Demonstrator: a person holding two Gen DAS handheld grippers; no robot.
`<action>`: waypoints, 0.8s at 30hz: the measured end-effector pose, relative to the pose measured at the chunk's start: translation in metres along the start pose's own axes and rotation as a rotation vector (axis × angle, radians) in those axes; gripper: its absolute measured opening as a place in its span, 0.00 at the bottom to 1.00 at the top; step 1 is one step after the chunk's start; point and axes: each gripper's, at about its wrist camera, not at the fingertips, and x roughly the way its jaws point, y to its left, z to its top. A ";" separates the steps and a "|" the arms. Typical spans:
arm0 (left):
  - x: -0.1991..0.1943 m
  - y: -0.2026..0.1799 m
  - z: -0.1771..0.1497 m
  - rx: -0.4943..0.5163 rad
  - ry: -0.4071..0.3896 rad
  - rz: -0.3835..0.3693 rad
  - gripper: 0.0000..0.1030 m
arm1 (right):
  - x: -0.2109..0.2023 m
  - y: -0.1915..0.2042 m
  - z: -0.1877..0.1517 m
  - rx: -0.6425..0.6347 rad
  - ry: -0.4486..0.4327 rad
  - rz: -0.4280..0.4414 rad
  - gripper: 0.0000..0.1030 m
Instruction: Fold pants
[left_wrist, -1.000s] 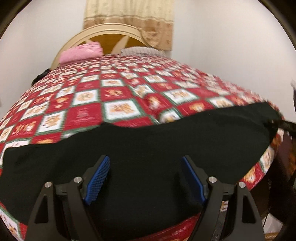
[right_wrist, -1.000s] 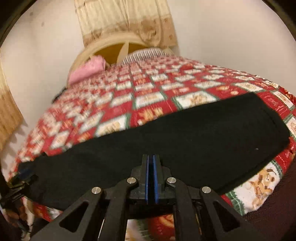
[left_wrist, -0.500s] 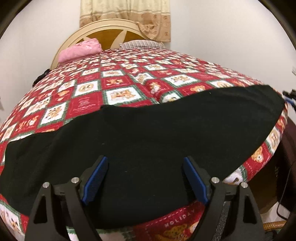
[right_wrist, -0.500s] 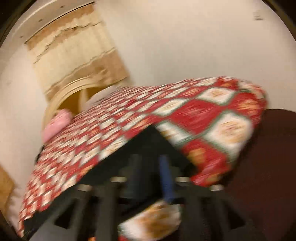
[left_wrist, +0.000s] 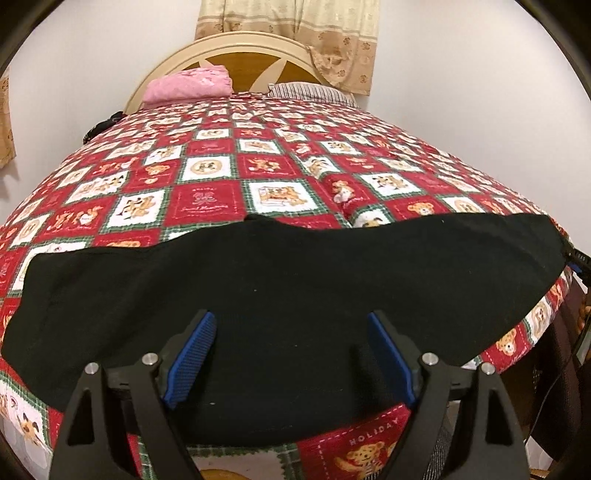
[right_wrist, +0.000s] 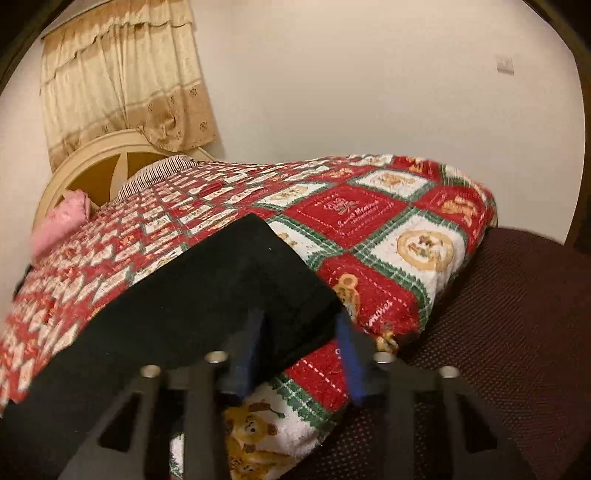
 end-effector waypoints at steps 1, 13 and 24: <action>-0.001 0.002 0.000 -0.002 -0.003 0.003 0.84 | 0.000 0.000 0.001 -0.004 0.002 0.002 0.21; -0.027 0.063 0.010 -0.148 -0.087 0.072 0.84 | -0.110 0.135 0.005 -0.337 -0.176 0.294 0.09; -0.033 0.092 -0.001 -0.189 -0.103 0.122 0.84 | -0.141 0.307 -0.165 -0.866 -0.074 0.627 0.09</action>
